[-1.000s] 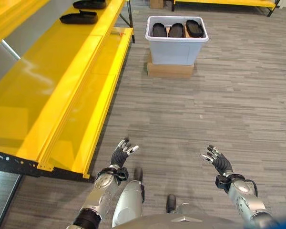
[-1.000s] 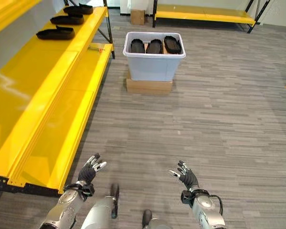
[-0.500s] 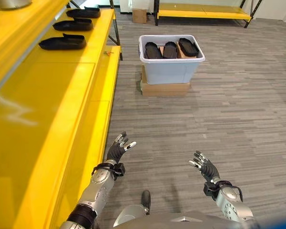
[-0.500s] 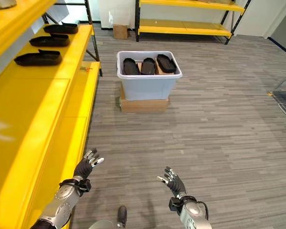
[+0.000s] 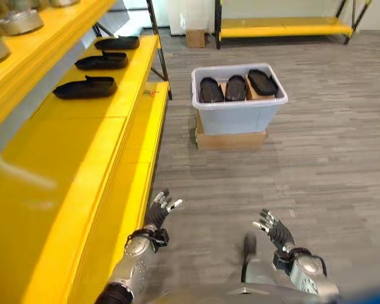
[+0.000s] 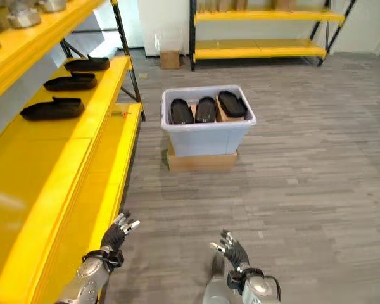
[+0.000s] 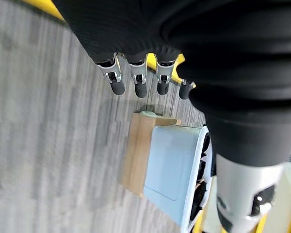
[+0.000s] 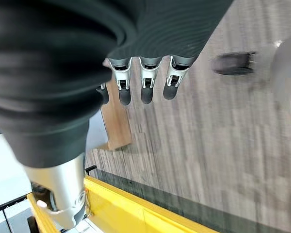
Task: Move parts from the plastic box to the shelf.
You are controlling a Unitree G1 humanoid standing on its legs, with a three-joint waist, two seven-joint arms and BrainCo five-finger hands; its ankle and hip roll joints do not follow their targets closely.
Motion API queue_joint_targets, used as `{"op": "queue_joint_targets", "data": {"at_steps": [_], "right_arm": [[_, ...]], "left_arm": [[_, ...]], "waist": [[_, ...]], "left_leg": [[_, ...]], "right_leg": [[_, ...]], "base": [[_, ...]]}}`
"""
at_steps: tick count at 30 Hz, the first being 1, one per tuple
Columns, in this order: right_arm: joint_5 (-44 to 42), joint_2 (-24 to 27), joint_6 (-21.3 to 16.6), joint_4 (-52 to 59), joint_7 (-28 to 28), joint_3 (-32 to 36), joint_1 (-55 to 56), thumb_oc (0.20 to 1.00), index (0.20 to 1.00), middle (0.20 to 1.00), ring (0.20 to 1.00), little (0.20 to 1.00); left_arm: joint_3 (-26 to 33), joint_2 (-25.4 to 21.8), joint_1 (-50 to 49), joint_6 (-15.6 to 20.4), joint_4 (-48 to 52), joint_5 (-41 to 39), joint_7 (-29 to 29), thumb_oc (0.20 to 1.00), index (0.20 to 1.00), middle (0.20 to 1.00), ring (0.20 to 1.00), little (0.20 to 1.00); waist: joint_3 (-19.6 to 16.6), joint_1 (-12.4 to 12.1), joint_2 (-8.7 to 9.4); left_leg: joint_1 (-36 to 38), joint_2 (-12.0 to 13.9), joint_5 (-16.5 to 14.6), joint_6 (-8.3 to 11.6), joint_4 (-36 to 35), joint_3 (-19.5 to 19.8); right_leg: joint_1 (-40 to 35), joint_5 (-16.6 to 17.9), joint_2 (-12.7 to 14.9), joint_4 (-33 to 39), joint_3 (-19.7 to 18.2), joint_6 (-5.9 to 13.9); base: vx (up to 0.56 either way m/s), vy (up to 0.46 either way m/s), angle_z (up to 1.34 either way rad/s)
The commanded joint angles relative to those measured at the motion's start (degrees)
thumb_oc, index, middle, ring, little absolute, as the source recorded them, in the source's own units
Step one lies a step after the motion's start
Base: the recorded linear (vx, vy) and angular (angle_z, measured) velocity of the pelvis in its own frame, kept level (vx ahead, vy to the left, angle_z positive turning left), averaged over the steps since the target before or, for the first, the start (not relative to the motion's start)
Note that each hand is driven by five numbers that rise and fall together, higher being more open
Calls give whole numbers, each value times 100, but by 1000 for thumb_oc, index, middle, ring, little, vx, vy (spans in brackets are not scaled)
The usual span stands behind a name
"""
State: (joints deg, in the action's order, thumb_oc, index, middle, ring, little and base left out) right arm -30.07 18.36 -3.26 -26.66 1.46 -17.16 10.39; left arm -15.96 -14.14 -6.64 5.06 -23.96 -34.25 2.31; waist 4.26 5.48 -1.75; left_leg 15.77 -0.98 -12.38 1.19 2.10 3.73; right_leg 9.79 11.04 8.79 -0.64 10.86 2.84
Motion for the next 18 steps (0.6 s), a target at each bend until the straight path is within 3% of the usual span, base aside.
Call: {"op": "queue_joint_targets", "data": {"at_steps": [1,5,6,8,10,12,13,15,16,18], "right_arm": [[67,209,-230,391,42,111,-424,1000,1000,1000,1000,1000],[31,300,-260,373,20,122,-458,1000,1000,1000,1000,1000],[4,343,-283,328,5,111,-485,1000,1000,1000,1000,1000],[-26,386,-309,292,-26,114,-499,1000,1000,1000,1000,1000],[-72,423,-345,251,-33,130,-515,1000,1000,1000,1000,1000],[-83,478,-345,234,-63,162,-480,1000,1000,1000,1000,1000],[-107,481,-344,265,-96,192,-450,1000,1000,1000,1000,1000],[-90,476,-375,321,-108,253,-381,1000,1000,1000,1000,1000],[-14,463,-387,275,-136,243,-351,1000,1000,1000,1000,1000],[36,449,-390,244,-139,239,-336,1000,1000,1000,1000,1000]], "left_arm": [[69,-436,181,260,489,81,-70,1000,1000,1000,1000,1000],[15,-417,196,261,430,62,-72,1000,1000,1000,1000,1000],[2,-397,220,268,395,-2,-50,1000,1000,1000,1000,1000],[-26,-374,222,284,406,-60,-36,1000,1000,1000,1000,1000],[-22,-391,219,271,454,-96,-40,1000,1000,1000,1000,1000],[24,-417,170,262,537,-77,-41,1000,1000,1000,1000,1000],[54,-404,120,277,545,-84,-9,1000,1000,1000,1000,1000],[66,-426,53,260,568,-71,-14,1000,1000,1000,1000,1000],[33,-434,24,245,558,32,-22,1000,1000,1000,1000,1000],[31,-421,19,231,571,65,-29,1000,1000,1000,1000,1000]], "waist": [[132,71,111],[89,89,49],[79,85,38],[133,46,82],[263,-54,243],[426,-207,421],[481,-313,495],[475,-384,500],[514,-483,414],[523,-538,322]], "left_leg": [[-386,452,368,72,251,-264],[-481,676,724,208,409,-212],[-638,799,1096,308,745,-171],[-981,832,1497,332,1495,-128],[-1534,811,1927,331,2617,-124],[-2029,798,1820,253,3193,-466],[-2549,532,1512,204,3145,-584],[-2893,581,1398,146,2147,-899],[-3032,479,1679,144,1115,-785],[-3024,511,2077,227,345,-716]], "right_leg": [[119,-442,258,-448,14,493],[77,-713,56,-577,69,341],[2,-878,-104,-572,61,199],[-158,-1030,-247,-521,40,28],[-413,-1122,-309,-410,43,-148],[-779,-1227,-341,-209,110,-251],[-978,-1240,-344,-81,66,-218],[-1176,-1316,-414,44,56,-155],[-1380,-1413,-550,110,-12,-136],[-1580,-1516,-673,144,-60,-114]], "base": [[195,-322,-10],[148,-255,0],[187,-357,-1],[152,-321,-7],[112,-308,-20],[187,-335,-25],[229,-249,-3],[331,-65,10],[428,25,-8],[331,44,-31]]}}
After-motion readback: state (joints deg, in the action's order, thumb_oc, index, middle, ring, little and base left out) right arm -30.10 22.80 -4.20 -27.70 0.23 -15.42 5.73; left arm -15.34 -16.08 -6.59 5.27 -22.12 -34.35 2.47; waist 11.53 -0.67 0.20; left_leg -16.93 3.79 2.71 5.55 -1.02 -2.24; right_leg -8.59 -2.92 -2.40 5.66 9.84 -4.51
